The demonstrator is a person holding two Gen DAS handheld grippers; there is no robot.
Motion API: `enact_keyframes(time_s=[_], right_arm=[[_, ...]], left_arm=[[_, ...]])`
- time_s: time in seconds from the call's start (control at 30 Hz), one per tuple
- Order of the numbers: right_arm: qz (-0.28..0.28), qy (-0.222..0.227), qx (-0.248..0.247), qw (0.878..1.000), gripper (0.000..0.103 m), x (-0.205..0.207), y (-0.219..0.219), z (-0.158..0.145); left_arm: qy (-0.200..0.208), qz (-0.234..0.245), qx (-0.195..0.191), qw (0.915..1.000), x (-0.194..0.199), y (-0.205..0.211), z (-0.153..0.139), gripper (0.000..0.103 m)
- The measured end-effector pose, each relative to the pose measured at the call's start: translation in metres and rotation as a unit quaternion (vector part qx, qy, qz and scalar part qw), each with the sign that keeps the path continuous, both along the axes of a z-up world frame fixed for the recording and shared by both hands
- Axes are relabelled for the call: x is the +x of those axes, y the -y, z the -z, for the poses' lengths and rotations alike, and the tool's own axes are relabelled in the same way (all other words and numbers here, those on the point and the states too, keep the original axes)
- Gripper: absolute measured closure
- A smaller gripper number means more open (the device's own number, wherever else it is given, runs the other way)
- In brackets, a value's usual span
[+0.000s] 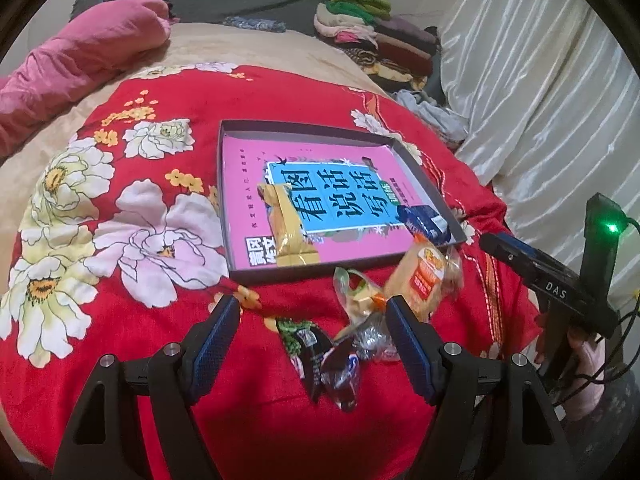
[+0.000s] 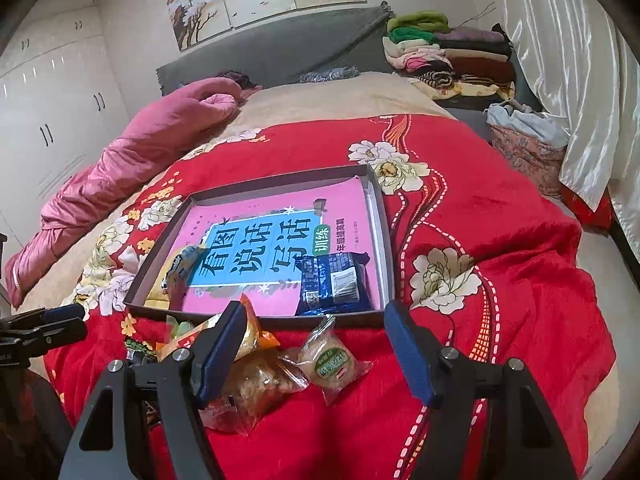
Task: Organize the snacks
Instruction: 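Withdraw both tools from the tray back toward the snack pile, then move the left tool to the dark chocolate bar while the right tool approaches the clear-wrapped round cake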
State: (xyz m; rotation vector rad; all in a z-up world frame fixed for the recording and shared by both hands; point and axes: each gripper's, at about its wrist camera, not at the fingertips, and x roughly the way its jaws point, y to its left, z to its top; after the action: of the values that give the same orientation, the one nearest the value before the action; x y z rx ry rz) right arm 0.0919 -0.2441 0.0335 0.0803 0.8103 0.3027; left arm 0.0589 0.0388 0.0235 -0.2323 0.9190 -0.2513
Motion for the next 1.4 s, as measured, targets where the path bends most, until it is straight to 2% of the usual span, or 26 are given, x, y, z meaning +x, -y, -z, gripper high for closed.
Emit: enact_keyframes(time_s=[0.47,0.8,0.97,1.17,1.4], right_arm=[[-0.005,-0.005,-0.004,1.0,0.032,-0.008,-0.001,0.001],[-0.003,-0.013,-0.007,1.0,0.032,-0.011,0.0,0.006],[-0.004,-0.015,-0.008,1.0,0.032,-0.013,0.001,0.008],[-0.001,-0.018,-0.006,1.0,0.032,-0.013,0.002,0.01],[0.0,-0.026,-0.004,1.0,0.032,-0.012,0.003,0.016]], left_arm=[[0.005,0.036,0.031,0.9989,-0.017,0.018,0.008,0.027],[-0.004,0.057,0.029,0.9979,-0.018,0.027,0.018,0.027],[0.006,0.07,0.029,0.9971,-0.019,0.031,0.021,0.042],[-0.004,0.088,0.016,0.996,-0.016,0.034,0.029,0.056],[-0.007,0.097,0.015,0.9952,-0.016,0.039,0.031,0.06]])
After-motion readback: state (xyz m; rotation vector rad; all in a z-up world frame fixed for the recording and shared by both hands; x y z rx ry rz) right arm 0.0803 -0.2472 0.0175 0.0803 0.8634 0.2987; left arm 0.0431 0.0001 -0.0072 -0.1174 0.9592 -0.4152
